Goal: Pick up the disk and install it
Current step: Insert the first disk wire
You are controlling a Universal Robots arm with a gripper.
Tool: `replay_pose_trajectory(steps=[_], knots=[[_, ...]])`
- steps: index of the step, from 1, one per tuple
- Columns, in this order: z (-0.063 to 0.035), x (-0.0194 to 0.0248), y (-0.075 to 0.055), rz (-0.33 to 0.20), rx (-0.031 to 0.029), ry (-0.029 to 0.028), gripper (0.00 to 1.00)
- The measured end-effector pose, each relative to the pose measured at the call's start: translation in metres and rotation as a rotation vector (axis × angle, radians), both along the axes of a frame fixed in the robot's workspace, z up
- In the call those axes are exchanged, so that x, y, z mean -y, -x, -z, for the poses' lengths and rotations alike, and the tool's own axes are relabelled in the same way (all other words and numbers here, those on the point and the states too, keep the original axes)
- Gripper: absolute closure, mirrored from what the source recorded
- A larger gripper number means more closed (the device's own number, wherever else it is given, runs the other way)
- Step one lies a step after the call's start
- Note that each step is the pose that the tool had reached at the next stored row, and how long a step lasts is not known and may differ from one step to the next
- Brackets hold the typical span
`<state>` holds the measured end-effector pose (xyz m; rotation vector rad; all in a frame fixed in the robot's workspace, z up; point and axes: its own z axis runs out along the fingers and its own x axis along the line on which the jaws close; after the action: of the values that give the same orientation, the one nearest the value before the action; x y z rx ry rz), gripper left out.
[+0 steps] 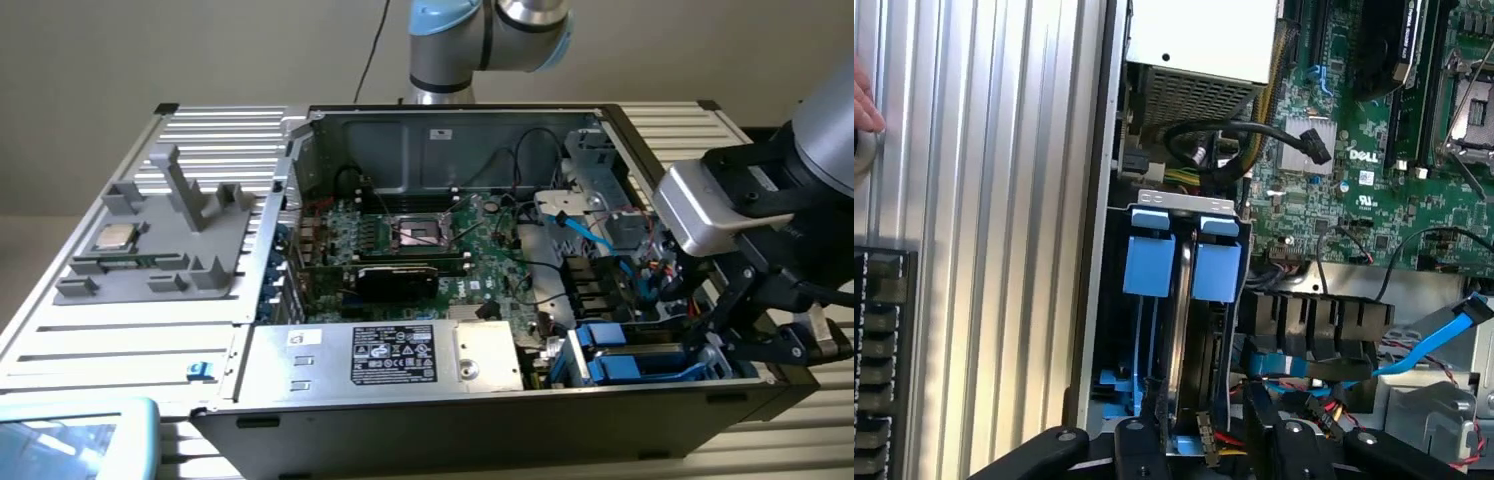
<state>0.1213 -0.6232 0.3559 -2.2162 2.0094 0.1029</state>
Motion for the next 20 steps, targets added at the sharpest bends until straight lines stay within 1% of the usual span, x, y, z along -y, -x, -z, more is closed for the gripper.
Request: replay_pose_trajectory(steps=[2, 5, 9, 13, 15, 17, 18, 19, 20], knots=[[0.0014, 0.0006, -0.001, -0.007, 0.0001, -0.0079, 0.57], [0.0043, 0.0029, -0.002, -0.012, 0.0000, -0.0171, 0.57], [0.0079, 0.0055, -0.004, -0.017, 0.0001, -0.0317, 0.57], [0.0116, 0.0072, -0.006, -0.025, 0.0001, -0.0446, 0.57], [0.0132, 0.0078, -0.006, -0.030, 0.0000, -0.0530, 0.57], [0.0141, 0.0080, -0.006, -0.039, 0.0000, -0.0665, 0.57], [0.0143, 0.0081, -0.006, -0.043, -0.0001, -0.0722, 0.57], [0.0146, 0.0083, -0.006, -0.048, -0.0001, -0.0768, 0.57], [0.0149, 0.0086, -0.006, -0.052, -0.0002, -0.0802, 0.57]])
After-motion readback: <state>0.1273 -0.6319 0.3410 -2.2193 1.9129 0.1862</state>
